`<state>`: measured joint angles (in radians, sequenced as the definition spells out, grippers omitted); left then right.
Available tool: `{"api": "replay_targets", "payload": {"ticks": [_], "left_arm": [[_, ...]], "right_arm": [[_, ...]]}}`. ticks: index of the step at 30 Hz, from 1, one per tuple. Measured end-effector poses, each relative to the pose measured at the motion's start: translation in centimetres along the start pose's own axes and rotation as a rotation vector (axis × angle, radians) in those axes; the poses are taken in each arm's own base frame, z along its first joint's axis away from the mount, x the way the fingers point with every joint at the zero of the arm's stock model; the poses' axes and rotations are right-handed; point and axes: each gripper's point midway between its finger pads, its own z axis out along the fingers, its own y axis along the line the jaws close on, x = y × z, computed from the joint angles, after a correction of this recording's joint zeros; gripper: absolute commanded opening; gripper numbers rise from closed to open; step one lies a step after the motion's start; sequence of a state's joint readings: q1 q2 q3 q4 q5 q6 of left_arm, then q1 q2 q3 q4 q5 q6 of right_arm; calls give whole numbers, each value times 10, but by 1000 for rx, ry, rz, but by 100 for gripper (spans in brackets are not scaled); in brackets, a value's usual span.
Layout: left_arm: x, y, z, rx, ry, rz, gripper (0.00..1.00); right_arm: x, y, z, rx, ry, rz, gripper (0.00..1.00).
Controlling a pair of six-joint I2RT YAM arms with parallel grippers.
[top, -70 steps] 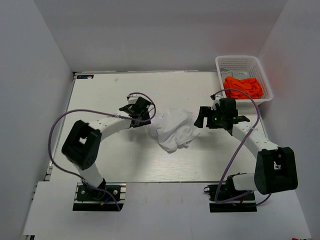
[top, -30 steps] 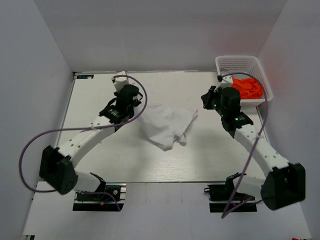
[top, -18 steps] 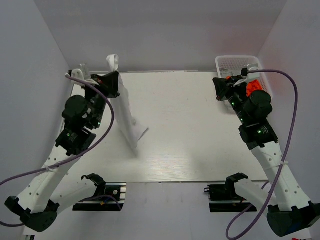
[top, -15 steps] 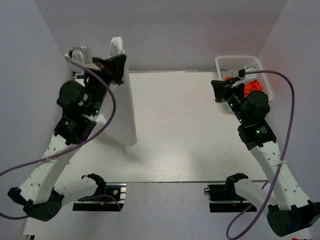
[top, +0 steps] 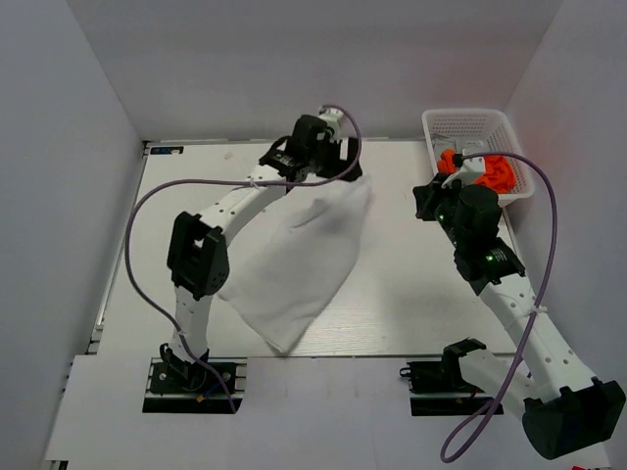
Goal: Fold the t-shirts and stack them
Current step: Flatten out the tshirt
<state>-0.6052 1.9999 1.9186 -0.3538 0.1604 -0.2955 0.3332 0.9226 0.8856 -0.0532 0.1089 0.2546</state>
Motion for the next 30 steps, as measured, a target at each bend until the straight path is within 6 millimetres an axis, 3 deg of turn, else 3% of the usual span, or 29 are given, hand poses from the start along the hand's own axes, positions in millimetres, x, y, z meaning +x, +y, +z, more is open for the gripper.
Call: {"api": "replay_targets", "payload": {"ticks": [1,2,3,4,6,7,8,13,15,17,23,25,27,30], "left_arm": [[30,11,11,-24,82,-14,100],[61,23,18,-58,163,-27,100],[83,33,19,-95,219,-35,100],[102,43,14,-137,267,-40,100],[125,59,-5,-225,314,-48,100],[129,66,-20,-270,308,-60,100],[134,73,-41,-327,300,-75,100],[134,105,-158,-642,136,-280,100],[148,117,-192,-733,101,-360,100],[177,130,-217,-837,114,-441,100],[296,163,-255,-1062,336,-576,100],[311,170,-259,-1106,367,-616,99],[313,177,-254,-1119,356,-659,92],[311,183,-243,-1106,326,-708,79]], "right_arm": [[6,-3,1,15,18,3,1],[12,-6,2,27,34,5,9],[17,-8,5,34,53,7,24],[21,-8,7,37,66,16,32],[34,-9,13,39,109,20,54],[40,-8,17,29,132,20,85],[47,-7,20,20,155,22,90],[86,3,42,-61,294,0,90],[98,10,57,-94,349,-13,90],[107,19,79,-128,400,-29,90],[140,54,161,-214,505,-130,90],[153,66,188,-237,545,-168,90],[161,81,226,-261,550,-208,90],[171,93,260,-282,546,-251,84]]}}
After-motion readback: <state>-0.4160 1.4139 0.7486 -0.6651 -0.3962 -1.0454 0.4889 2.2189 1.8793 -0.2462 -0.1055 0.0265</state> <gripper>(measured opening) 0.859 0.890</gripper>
